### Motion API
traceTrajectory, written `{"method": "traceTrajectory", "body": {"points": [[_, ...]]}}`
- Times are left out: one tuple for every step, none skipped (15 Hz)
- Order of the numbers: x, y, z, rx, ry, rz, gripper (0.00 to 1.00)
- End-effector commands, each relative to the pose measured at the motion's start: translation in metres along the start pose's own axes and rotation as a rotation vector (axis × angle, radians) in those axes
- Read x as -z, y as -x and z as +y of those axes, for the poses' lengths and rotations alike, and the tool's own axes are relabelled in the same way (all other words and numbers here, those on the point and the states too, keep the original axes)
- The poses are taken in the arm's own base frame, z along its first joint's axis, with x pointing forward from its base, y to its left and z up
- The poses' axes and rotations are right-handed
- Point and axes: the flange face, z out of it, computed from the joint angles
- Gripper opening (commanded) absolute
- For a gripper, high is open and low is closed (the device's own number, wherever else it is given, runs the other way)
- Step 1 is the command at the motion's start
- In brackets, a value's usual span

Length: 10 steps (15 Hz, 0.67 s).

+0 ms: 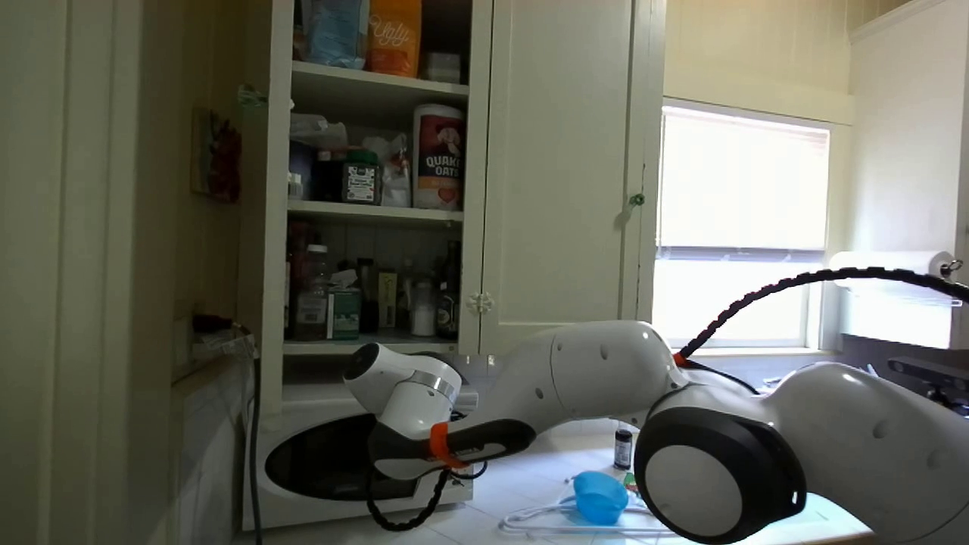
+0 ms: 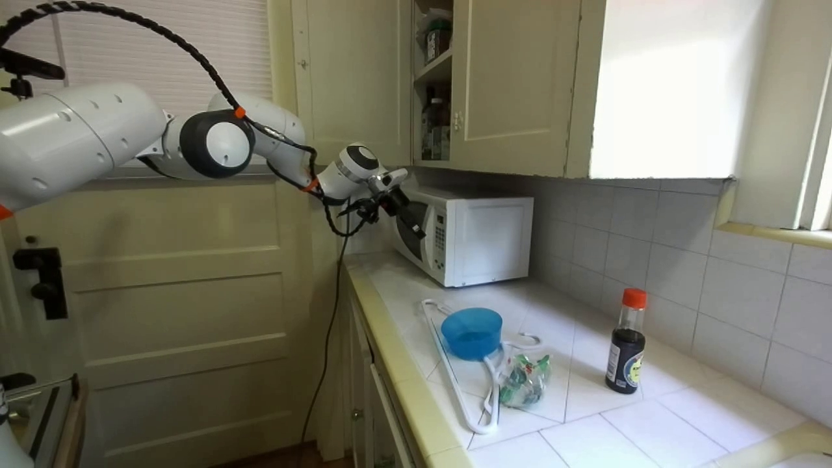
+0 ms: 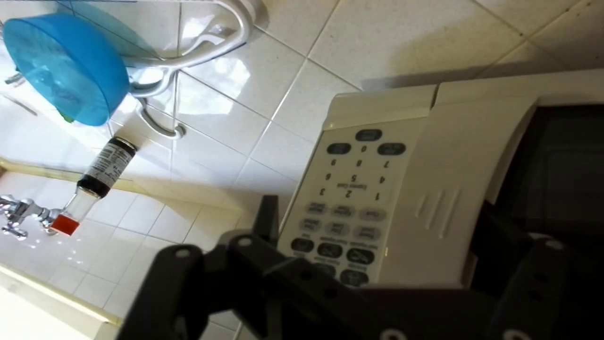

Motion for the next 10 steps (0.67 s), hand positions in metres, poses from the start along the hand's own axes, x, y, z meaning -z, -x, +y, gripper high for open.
{"method": "traceTrajectory", "body": {"points": [[-0.011,0.026,0.014,0.022,0.126,-0.079,1.0],[-0.01,0.031,0.01,0.045,0.113,-0.086,1.0],[-0.008,0.035,0.006,0.07,0.089,-0.095,1.0],[-0.008,0.038,0.002,0.09,0.056,-0.103,1.0],[-0.008,0.041,-0.001,0.105,0.034,-0.104,1.0],[-0.007,0.044,-0.006,0.123,-0.008,-0.103,1.0],[-0.007,0.049,-0.01,0.137,-0.057,-0.098,1.0],[-0.008,0.057,-0.014,0.158,-0.087,-0.106,1.0],[-0.013,0.074,-0.016,0.194,-0.097,-0.139,1.0],[-0.015,0.093,-0.017,0.234,-0.096,-0.177,1.0]]}}
